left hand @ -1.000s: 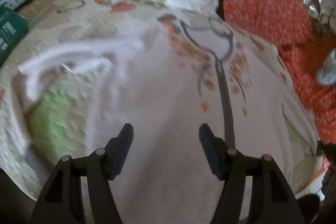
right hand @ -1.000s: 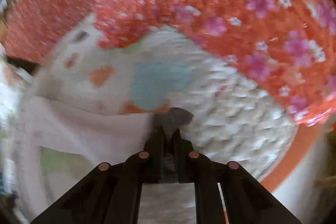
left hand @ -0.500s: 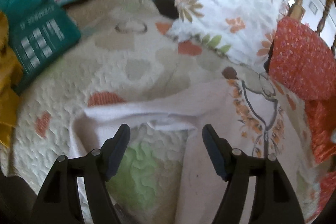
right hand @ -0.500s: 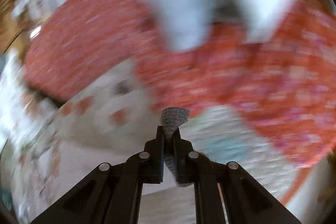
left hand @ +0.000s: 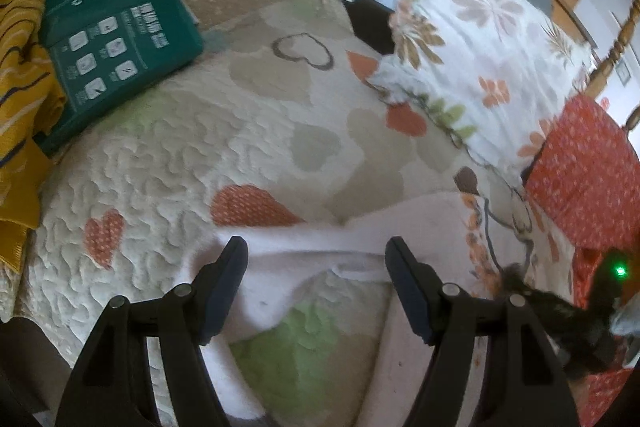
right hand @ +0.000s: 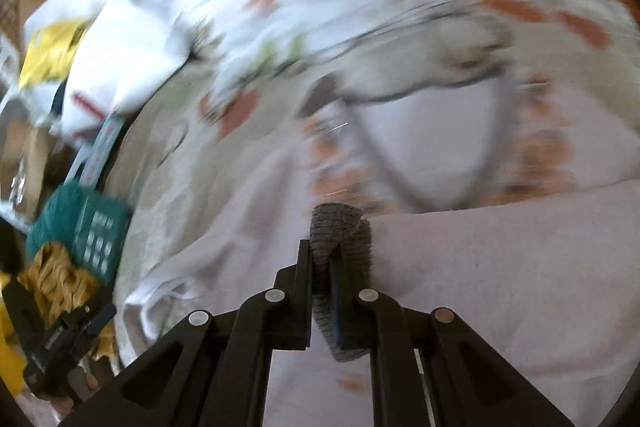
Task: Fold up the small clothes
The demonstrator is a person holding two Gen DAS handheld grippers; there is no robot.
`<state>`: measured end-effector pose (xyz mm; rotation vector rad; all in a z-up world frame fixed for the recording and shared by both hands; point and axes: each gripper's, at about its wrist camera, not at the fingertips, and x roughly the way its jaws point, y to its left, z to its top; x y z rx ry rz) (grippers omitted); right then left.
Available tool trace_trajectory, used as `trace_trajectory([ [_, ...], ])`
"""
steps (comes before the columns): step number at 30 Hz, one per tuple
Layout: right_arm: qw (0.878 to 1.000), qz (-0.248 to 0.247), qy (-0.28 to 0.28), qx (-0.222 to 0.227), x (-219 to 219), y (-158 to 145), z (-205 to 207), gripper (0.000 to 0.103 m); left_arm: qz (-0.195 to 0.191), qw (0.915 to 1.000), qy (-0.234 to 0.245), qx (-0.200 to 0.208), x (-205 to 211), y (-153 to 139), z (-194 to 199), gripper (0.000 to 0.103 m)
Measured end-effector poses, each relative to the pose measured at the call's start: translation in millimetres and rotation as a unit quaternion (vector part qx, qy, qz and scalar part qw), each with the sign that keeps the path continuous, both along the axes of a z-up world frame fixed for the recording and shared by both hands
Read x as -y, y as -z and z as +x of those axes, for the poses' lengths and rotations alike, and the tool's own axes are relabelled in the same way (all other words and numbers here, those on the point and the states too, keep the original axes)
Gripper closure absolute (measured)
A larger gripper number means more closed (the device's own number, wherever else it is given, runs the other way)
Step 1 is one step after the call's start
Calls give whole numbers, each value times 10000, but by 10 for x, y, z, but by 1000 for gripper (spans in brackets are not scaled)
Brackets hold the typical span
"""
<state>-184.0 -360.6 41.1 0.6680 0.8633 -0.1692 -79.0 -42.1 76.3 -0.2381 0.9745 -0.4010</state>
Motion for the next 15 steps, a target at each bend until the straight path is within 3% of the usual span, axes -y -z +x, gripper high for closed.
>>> trace_trajectory([
  [4,9994,-145,-185,-273,-244,233,341,95,-65,9997,-223,-96,-145,11,101,33],
  [9,9979,-190,-292,-544,-243,495,604,92,-151,9989,-434,-131,-269,-16,171,33],
  [12,9975,-290,-325,-549,-269,444,693,88,-137,9973,-715,-72,-401,-59,218,33],
  [15,9957,-349,-718,-462,-474,311,829,87,-51,9942,-1076,5,-588,-95,254,33],
])
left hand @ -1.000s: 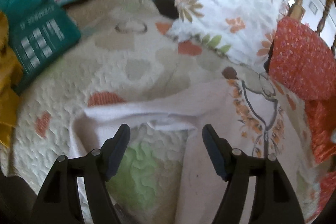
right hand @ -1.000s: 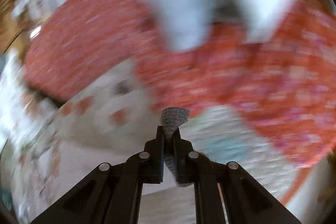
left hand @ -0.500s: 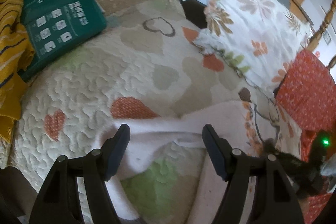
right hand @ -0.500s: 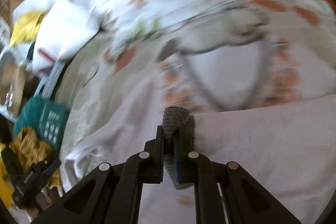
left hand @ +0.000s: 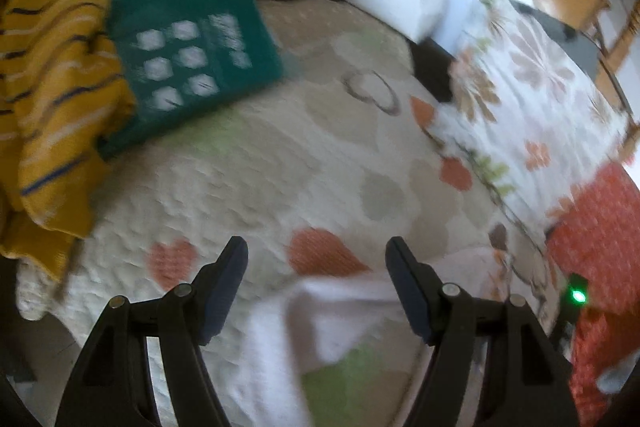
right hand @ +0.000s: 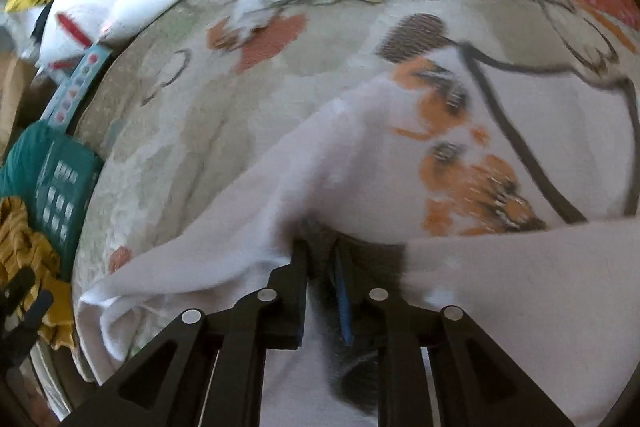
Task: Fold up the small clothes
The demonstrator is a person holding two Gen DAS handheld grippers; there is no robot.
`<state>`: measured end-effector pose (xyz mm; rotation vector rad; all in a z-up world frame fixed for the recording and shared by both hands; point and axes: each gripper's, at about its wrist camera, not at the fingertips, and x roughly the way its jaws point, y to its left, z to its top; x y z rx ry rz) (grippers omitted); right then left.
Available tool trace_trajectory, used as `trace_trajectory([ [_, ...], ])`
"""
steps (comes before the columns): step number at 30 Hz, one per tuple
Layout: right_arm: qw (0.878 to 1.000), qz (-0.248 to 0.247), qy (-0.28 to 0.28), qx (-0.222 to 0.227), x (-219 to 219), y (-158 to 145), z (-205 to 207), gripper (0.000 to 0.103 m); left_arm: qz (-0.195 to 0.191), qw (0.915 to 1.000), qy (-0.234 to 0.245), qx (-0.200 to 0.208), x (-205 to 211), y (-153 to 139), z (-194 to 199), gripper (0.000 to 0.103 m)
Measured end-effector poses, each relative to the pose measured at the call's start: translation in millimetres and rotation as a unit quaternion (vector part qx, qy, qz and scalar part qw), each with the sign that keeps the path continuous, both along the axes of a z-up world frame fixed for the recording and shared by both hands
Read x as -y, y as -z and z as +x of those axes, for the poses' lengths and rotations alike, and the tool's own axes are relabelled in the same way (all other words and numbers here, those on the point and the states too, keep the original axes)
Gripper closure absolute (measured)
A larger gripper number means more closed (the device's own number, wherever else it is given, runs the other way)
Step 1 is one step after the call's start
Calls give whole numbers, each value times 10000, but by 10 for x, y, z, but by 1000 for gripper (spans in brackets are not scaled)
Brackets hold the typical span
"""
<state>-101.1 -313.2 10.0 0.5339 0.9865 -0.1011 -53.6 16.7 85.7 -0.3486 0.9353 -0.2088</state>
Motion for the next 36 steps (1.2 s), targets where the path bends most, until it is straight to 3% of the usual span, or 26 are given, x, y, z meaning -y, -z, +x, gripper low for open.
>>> trace_trajectory([
  [3,9984,-103,-469,289,-283,-233,-14,86,49,9987,-499,58,-310,-39,23,33],
  [6,9922,-319,-1124,433,-695,-380,-115,78,52,9958,-912,85,-610,-64,37,33],
  [9,9754,-549,-2072,518,-1237,-438,-359,73,12,9923,-1237,69,-889,-62,27,32],
  [13,9424,-737,-3221,529,-1939,-308,-754,53,-107,9906,-1364,-48,-1091,-8,1,32],
  [16,9322,-1021,-3451,387,-2222,-95,-850,49,-167,9911,-1317,-109,-1124,11,-15,32],
  [18,9325,-1229,-3391,167,-2345,114,-810,52,-173,9909,-1328,-107,-1139,8,-29,32],
  [19,9341,-1308,-3319,136,-2375,142,-791,74,-173,9908,-1339,-100,-1141,8,-34,32],
  [20,9366,-1276,-3259,163,-2385,123,-774,88,-169,9906,-1354,-97,-1118,10,-23,32],
  [21,9401,-1095,-3225,172,-2367,82,-751,92,-170,9904,-1368,-92,-1123,11,-26,32],
  [25,9574,-496,-2723,819,-2042,-464,-766,93,-265,9903,-1355,-166,-1104,52,-24,32],
  [28,9687,136,-2096,1326,-1487,-908,-895,93,-249,9933,-1108,-201,-943,63,-23,32],
  [31,9760,456,-1421,1583,-902,-1139,-1131,93,-180,9972,-706,-168,-664,61,-56,32],
  [36,9898,128,67,1421,317,-1161,-1771,93,-27,9999,51,-157,-118,75,-142,32],
])
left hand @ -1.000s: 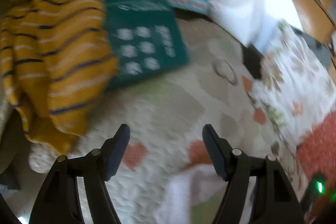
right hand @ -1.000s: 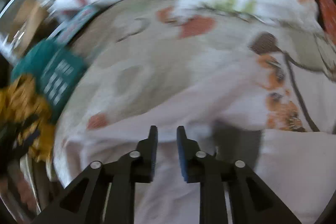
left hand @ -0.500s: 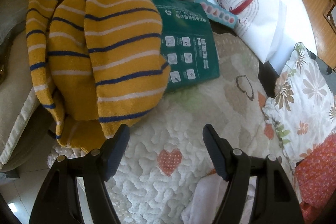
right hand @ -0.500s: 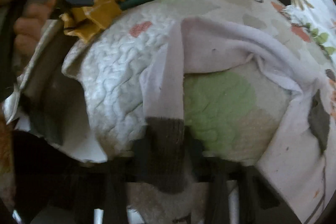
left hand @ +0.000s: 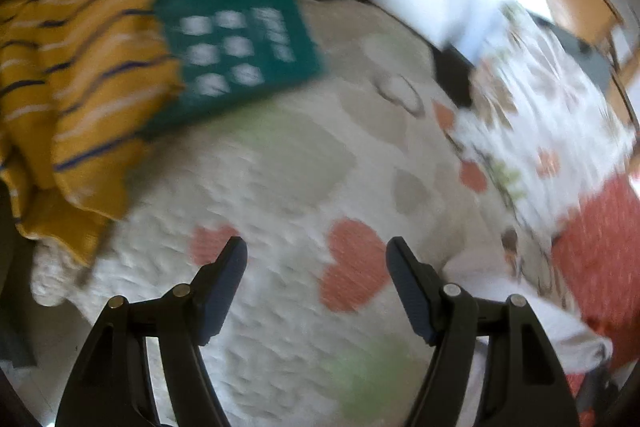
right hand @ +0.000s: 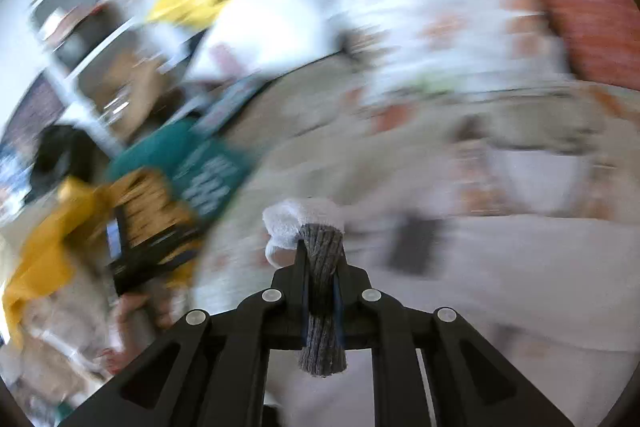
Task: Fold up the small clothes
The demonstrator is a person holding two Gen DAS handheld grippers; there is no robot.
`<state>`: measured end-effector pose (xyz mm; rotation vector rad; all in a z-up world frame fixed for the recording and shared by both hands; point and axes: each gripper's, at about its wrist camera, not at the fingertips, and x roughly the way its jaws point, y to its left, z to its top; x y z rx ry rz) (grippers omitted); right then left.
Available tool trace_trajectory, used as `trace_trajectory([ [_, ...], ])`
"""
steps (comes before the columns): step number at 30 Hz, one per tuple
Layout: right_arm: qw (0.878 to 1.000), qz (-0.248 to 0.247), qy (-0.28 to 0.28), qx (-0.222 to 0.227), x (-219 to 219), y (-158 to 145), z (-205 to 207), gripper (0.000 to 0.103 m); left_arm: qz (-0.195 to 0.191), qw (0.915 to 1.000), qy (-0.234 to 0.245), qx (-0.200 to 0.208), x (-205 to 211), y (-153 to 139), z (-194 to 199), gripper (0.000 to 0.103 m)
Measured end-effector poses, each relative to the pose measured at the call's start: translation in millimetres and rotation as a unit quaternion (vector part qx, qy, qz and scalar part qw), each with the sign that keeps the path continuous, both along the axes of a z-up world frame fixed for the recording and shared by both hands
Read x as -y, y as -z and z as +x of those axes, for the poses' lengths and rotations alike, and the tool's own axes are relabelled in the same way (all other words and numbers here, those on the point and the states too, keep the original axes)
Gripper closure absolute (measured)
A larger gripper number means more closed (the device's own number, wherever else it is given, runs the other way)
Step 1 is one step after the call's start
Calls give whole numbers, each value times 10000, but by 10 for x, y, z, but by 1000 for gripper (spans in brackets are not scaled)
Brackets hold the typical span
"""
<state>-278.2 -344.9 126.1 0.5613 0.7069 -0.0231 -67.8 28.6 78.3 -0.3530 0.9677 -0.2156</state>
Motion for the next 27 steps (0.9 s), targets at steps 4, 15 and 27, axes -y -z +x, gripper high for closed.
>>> trace_trajectory([
  [4,9914,-543,1040,-581,685,170,-408,93,157,9981,597,43,468,19,-109,32],
  [15,9762,-1279,1237,-1242,814,400,-432,69,298,9866,1583,-244,1532,219,-214,32],
  [27,9786,-1435,-820,-1230,-139,482,1566,47,155,9693,2111,-1248,2119,739,-257,92],
])
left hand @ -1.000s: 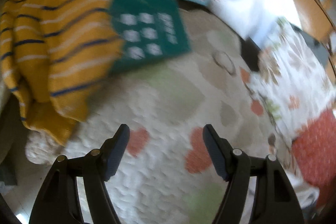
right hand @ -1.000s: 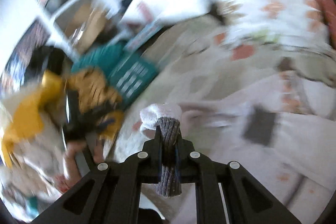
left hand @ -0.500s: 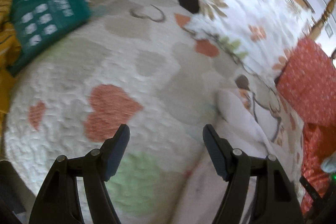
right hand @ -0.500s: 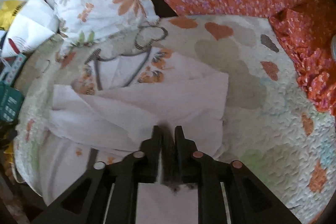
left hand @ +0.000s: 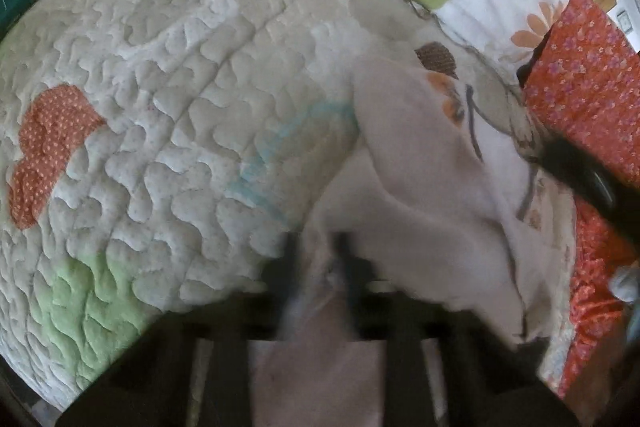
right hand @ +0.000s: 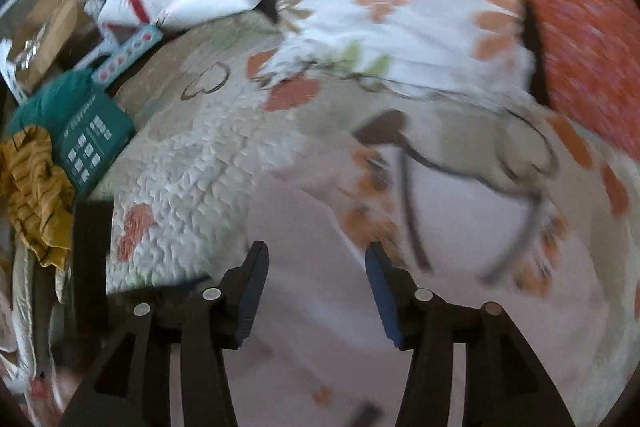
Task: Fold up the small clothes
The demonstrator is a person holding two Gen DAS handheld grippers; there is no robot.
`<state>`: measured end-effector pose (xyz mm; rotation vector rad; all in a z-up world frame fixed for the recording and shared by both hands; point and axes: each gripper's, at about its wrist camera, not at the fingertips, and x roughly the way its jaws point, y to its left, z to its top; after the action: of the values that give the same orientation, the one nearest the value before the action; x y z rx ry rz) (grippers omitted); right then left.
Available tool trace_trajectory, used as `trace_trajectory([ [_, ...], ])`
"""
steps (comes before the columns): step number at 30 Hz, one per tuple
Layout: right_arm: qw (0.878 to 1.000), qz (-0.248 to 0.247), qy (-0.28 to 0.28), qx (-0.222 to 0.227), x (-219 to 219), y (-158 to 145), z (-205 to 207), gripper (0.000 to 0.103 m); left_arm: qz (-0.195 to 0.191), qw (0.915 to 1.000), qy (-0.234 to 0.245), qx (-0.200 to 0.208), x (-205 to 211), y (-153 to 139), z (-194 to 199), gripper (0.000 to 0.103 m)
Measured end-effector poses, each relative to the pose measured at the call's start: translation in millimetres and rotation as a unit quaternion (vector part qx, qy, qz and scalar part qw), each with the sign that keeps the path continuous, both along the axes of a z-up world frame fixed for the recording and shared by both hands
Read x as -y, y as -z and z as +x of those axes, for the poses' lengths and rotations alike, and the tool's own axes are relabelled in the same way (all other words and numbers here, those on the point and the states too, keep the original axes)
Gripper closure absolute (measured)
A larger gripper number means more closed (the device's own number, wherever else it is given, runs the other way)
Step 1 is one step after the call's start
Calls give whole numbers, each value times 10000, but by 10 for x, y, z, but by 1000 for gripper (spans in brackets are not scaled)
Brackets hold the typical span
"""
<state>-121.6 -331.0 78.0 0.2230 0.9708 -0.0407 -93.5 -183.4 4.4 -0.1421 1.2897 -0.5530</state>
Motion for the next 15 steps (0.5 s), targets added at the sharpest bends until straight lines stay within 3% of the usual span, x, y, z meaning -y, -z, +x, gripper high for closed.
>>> trace_trajectory([
  [7,9924,-389,-626,-983,-329,509,969,48,-385,9991,10,-183,-183,-80,-65,94],
  [9,9870,-470,-845,-1283,-391,637,1051,87,-365,9992,56,-162,-211,-77,-85,94],
  [10,9835,-580,-915,-1451,-432,699,1084,97,-362,9992,68,-169,-225,-68,-97,94],
  [12,9827,-826,-1054,-1279,-500,634,1131,98,-365,9991,70,-185,-251,-62,-110,94],
  [15,9933,-539,-727,-724,-402,377,1269,99,-355,9993,-29,-104,-336,-111,-133,94],
])
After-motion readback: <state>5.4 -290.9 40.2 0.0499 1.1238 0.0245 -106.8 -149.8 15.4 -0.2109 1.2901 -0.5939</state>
